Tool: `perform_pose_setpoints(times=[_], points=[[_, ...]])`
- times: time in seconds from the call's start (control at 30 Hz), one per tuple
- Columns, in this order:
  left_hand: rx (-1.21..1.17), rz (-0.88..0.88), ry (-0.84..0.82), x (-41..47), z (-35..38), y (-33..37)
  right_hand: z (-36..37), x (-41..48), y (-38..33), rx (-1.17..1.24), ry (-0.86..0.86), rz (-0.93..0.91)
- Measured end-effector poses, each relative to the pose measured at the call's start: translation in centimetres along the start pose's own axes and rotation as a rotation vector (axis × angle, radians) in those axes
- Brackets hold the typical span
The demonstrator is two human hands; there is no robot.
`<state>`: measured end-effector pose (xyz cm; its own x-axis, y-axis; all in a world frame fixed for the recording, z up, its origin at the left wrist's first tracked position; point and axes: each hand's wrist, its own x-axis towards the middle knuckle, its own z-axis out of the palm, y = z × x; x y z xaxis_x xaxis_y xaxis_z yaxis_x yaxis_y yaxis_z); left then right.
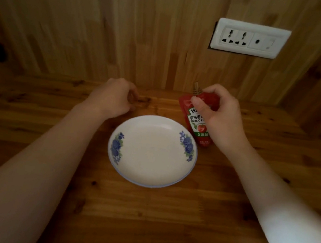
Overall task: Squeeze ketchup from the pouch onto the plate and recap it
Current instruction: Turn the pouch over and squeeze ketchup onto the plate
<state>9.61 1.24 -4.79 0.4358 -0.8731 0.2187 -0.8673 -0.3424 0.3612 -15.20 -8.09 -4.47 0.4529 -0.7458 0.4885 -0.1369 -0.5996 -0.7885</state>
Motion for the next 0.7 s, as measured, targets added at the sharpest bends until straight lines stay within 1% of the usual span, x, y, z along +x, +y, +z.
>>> perform_pose_setpoints(times=[0.07,0.13,0.27,0.4,0.47,0.53,0.7], points=[[-0.096,-0.001,0.025,0.2,-0.2,0.5,0.1,-0.1,0.0,0.015,-0.004,-0.004],[-0.189,0.021,0.014,0.1,-0.5,1.3,0.1,-0.1,0.0,0.030,-0.014,-0.018],[-0.427,0.167,-0.022,-0.5,-1.7,3.3,0.0,0.0,0.3,0.041,-0.042,-0.061],[-0.643,0.297,-0.087,-1.4,-3.6,5.0,0.0,-0.2,0.8,0.076,-0.092,-0.030],[-0.651,0.337,-0.115,-1.8,-4.0,5.8,-0.1,-0.2,1.0,0.092,-0.110,-0.017],[-0.587,0.368,-0.107,-2.1,-4.0,6.7,-0.1,-0.2,1.1,0.096,-0.115,-0.016],[-0.406,0.441,0.001,-2.4,-3.2,8.7,-0.3,-0.1,1.0,0.028,-0.128,-0.057]])
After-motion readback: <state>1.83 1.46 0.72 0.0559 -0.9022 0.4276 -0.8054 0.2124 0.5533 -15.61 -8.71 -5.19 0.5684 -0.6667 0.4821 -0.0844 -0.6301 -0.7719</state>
